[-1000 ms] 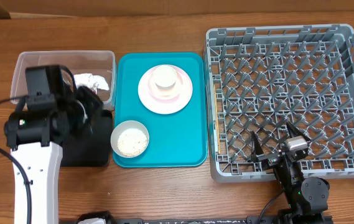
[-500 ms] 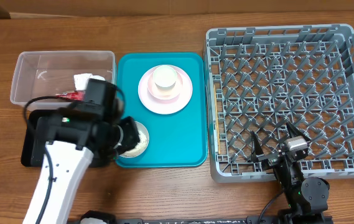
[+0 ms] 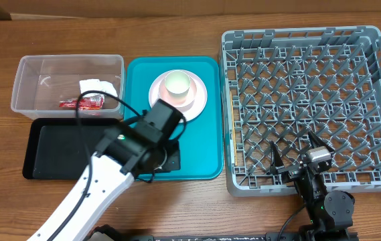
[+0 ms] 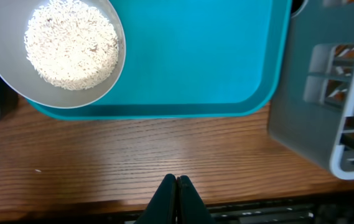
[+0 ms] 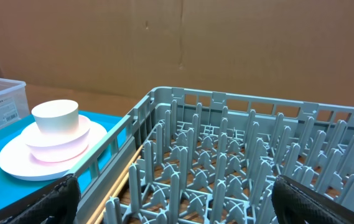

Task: Sort waste into correct bins and load items into the dishwasher
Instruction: 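Move the left gripper over the rice bowl on the teal tray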

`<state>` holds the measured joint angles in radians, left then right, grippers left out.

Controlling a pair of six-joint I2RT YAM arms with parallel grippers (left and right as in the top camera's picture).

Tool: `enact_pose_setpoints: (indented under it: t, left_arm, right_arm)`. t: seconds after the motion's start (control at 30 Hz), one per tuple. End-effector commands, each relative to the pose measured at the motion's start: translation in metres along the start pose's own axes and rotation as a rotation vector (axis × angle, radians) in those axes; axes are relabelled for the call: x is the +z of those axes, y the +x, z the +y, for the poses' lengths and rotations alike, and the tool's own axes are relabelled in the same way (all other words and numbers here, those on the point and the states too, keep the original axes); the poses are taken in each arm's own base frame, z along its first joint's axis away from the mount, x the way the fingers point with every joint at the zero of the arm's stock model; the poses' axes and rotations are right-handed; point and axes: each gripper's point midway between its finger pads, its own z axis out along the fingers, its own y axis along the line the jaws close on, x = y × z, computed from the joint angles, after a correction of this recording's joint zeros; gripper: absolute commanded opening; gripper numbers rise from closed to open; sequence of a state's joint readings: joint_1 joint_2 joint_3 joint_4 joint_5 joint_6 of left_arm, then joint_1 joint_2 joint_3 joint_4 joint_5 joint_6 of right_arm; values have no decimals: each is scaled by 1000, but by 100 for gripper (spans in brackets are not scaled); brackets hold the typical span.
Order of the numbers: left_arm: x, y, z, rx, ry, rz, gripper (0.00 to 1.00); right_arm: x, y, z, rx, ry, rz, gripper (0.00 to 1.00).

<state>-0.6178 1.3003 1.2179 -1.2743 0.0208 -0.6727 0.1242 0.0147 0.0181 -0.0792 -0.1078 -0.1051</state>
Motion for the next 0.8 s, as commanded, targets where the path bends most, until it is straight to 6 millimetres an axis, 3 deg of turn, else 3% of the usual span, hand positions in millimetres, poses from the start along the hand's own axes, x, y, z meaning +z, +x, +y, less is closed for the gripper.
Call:
enact_pose_setpoints:
  t: [0.0,0.3,0.4,0.57,0.77]
  left_arm:
    - [13,-2,4,14,-89,-7,4]
    - [53,-2,3,24,-192,95,4]
    - [63,-15,20,40,-313,55,4]
    - [77,-25,26,50,-381,38,19]
    - [94,-33,24,54,-402,25,23]
  right_arm:
    - [0,1,0,-1,-2,-7,100]
    - [0,1,0,-1,-2,-7,100]
    - [0,1,0,-1,-2,-7,100]
    - [0,1,0,-1,-2,-7,100]
    - [0,1,0,-1,-2,-7,100]
